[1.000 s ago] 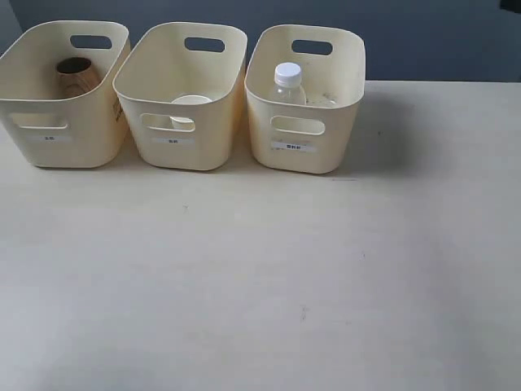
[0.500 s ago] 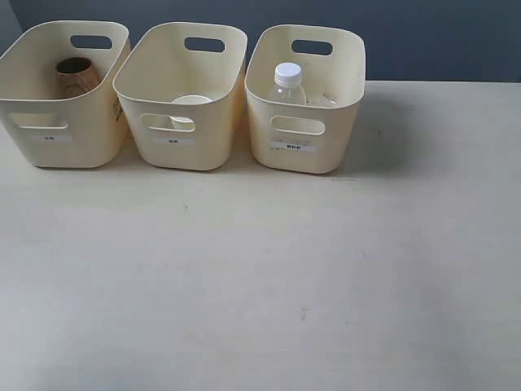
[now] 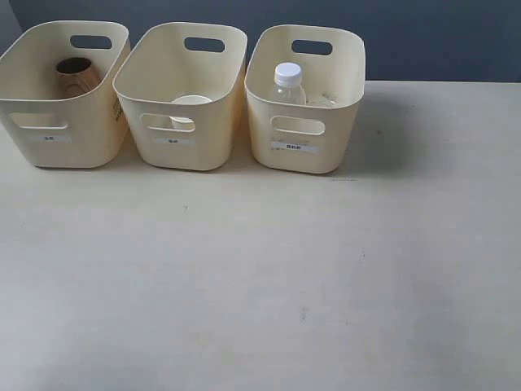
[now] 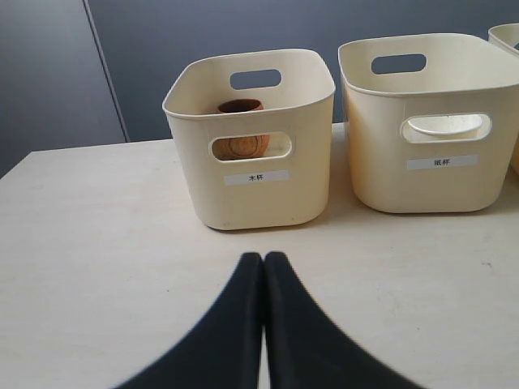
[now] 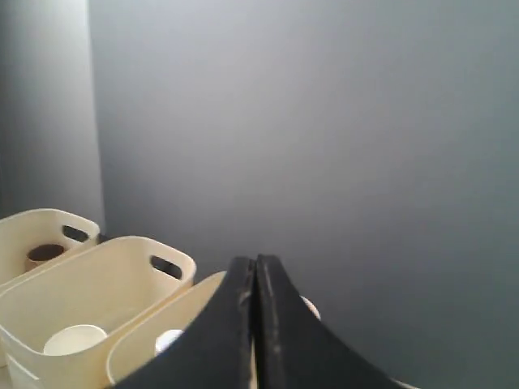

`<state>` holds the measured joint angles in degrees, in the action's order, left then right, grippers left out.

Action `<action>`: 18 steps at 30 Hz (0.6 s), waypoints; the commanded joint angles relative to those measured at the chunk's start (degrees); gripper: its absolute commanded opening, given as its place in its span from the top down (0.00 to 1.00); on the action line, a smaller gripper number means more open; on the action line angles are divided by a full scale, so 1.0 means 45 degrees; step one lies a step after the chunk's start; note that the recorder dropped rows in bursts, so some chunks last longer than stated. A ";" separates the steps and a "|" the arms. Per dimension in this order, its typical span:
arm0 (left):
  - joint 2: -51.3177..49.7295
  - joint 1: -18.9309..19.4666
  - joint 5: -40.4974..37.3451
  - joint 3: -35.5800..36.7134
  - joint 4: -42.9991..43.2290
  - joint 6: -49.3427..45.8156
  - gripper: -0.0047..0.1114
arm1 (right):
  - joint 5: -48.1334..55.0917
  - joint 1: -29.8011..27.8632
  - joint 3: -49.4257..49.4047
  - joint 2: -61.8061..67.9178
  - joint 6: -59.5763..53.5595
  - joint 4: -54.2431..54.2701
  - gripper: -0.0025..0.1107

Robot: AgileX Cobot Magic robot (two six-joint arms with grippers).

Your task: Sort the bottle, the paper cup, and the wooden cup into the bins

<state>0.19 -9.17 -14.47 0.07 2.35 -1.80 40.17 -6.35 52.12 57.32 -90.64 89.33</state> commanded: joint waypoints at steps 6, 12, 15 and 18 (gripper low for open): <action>-0.0041 -0.0035 0.0177 -0.0015 -0.0030 0.0036 0.96 | -0.4329 -0.0063 -0.3463 -0.8097 0.6067 -0.5757 0.98; -0.0041 -0.0035 0.0177 -0.0015 -0.0030 0.0036 0.96 | -0.4517 -0.0265 -0.5374 -1.1605 1.7022 -1.6818 0.98; -0.0041 -0.0035 0.0177 -0.0015 -0.0030 0.0036 0.96 | -0.4919 -0.0265 -0.6596 -1.2633 1.8767 -1.8924 0.98; -0.0041 -0.0035 0.0177 -0.0015 -0.0030 0.0036 0.96 | -0.6566 -0.0265 -0.8118 -1.2737 1.8944 -1.9300 0.98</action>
<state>0.19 -9.17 -14.47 0.07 2.35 -1.80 15.96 -7.20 20.67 0.56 -8.04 6.10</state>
